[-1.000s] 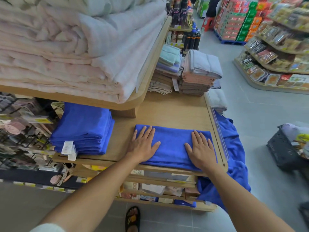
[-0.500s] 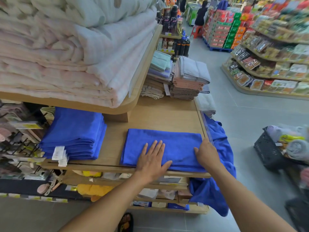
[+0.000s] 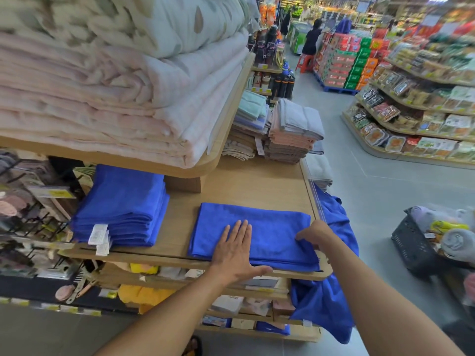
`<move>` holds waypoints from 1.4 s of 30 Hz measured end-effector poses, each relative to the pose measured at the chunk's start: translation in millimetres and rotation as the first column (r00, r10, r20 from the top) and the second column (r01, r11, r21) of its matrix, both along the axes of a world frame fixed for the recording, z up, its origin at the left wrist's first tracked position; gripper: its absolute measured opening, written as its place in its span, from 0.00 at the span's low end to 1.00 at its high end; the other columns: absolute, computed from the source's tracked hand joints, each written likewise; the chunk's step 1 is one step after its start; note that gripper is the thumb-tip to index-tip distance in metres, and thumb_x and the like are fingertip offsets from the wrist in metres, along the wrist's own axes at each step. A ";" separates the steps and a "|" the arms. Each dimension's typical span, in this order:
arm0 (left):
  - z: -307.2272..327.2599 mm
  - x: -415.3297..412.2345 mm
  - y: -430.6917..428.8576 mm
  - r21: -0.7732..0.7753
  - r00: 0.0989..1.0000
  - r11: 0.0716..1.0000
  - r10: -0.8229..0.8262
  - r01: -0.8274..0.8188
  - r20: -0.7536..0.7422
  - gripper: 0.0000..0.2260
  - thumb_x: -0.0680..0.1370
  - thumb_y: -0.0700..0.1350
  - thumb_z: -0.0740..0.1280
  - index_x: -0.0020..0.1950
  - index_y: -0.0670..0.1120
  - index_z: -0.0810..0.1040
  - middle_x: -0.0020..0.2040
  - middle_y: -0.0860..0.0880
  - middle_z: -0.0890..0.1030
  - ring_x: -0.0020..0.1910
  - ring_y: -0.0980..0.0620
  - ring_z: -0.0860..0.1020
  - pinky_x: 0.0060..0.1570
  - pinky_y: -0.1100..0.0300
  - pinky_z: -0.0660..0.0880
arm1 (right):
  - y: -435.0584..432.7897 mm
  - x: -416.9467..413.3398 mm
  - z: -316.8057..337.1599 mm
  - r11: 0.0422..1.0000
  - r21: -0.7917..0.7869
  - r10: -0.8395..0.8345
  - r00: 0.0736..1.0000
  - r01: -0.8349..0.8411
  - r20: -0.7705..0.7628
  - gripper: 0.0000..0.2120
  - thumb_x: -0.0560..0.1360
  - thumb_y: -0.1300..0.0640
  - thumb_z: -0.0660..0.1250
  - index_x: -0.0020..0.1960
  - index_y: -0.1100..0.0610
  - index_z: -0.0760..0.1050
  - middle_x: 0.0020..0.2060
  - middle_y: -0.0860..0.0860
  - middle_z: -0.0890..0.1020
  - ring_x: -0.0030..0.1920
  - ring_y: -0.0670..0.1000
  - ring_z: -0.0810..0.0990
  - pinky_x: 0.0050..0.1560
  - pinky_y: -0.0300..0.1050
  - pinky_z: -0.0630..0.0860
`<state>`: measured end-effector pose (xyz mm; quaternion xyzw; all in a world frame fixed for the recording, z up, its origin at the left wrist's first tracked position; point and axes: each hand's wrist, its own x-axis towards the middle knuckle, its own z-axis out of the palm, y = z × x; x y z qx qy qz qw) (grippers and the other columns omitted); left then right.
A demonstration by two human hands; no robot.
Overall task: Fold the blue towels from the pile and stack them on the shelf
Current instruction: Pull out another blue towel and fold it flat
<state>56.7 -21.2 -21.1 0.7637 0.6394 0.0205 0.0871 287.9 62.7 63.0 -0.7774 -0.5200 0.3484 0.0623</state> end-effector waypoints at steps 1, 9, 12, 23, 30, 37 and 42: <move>0.9 0.2 -0.4 0.001 1.000 1.000 -0.001 0.001 -0.004 0.62 0.61 0.87 0.41 0.82 0.45 0.37 0.83 0.48 0.37 0.80 0.50 0.33 0.78 0.45 0.35 | 0.4 0.8 -1.0 1.000 0.004 0.009 1.000 -0.009 0.025 0.12 0.73 0.59 0.73 0.43 0.60 0.69 0.37 0.56 0.75 0.38 0.56 0.76 0.39 0.48 0.75; 2.8 0.3 -1.0 -0.011 1.000 1.000 0.001 -0.001 -0.014 0.62 0.62 0.86 0.43 0.82 0.44 0.38 0.83 0.48 0.38 0.81 0.50 0.34 0.79 0.45 0.35 | -5.9 -11.4 -12.0 0.985 0.115 0.097 0.961 -0.131 0.259 0.11 0.77 0.61 0.64 0.38 0.58 0.68 0.38 0.55 0.77 0.42 0.57 0.78 0.37 0.45 0.69; 1.8 0.1 -0.3 -0.019 1.000 1.000 0.006 -0.006 -0.016 0.62 0.62 0.86 0.43 0.82 0.45 0.37 0.83 0.48 0.37 0.80 0.50 0.33 0.78 0.45 0.34 | -6.4 -17.6 -14.1 0.981 0.179 0.032 0.976 -0.072 0.217 0.03 0.74 0.61 0.62 0.44 0.60 0.73 0.39 0.53 0.79 0.38 0.54 0.78 0.33 0.43 0.68; 6.7 -0.9 -0.9 -0.038 0.999 0.999 -0.002 0.000 -0.041 0.61 0.64 0.85 0.43 0.82 0.44 0.37 0.83 0.47 0.38 0.81 0.49 0.34 0.79 0.44 0.36 | -11.7 3.1 32.9 0.944 -0.055 -0.297 0.761 0.326 -0.577 0.23 0.70 0.55 0.79 0.61 0.60 0.77 0.56 0.55 0.82 0.55 0.57 0.81 0.45 0.49 0.78; 36.8 -22.0 -2.6 -0.099 0.968 0.994 0.062 -0.039 0.243 0.53 0.68 0.81 0.48 0.84 0.47 0.48 0.84 0.52 0.47 0.82 0.54 0.41 0.80 0.48 0.40 | -2.3 -59.3 86.9 0.974 0.204 0.008 0.881 0.101 -0.472 0.14 0.71 0.60 0.74 0.48 0.47 0.72 0.50 0.53 0.83 0.51 0.54 0.84 0.50 0.55 0.84; 40.7 -83.6 -8.0 -0.286 0.234 0.805 0.456 -0.519 0.859 0.21 0.85 0.58 0.53 0.64 0.46 0.79 0.65 0.46 0.80 0.67 0.46 0.75 0.66 0.59 0.67 | 17.8 -156.9 99.9 0.946 0.243 0.287 0.905 -0.216 -0.314 0.18 0.67 0.59 0.73 0.52 0.51 0.69 0.41 0.53 0.79 0.35 0.50 0.81 0.26 0.39 0.77; 47.7 -101.6 -4.0 -0.498 -0.185 0.759 0.465 -0.420 0.866 0.22 0.86 0.55 0.53 0.61 0.44 0.81 0.61 0.44 0.82 0.63 0.45 0.78 0.72 0.43 0.68 | 9.7 -226.1 69.2 0.892 0.178 0.447 0.865 -0.415 -0.228 0.13 0.64 0.59 0.69 0.44 0.57 0.68 0.25 0.52 0.78 0.25 0.52 0.83 0.23 0.41 0.77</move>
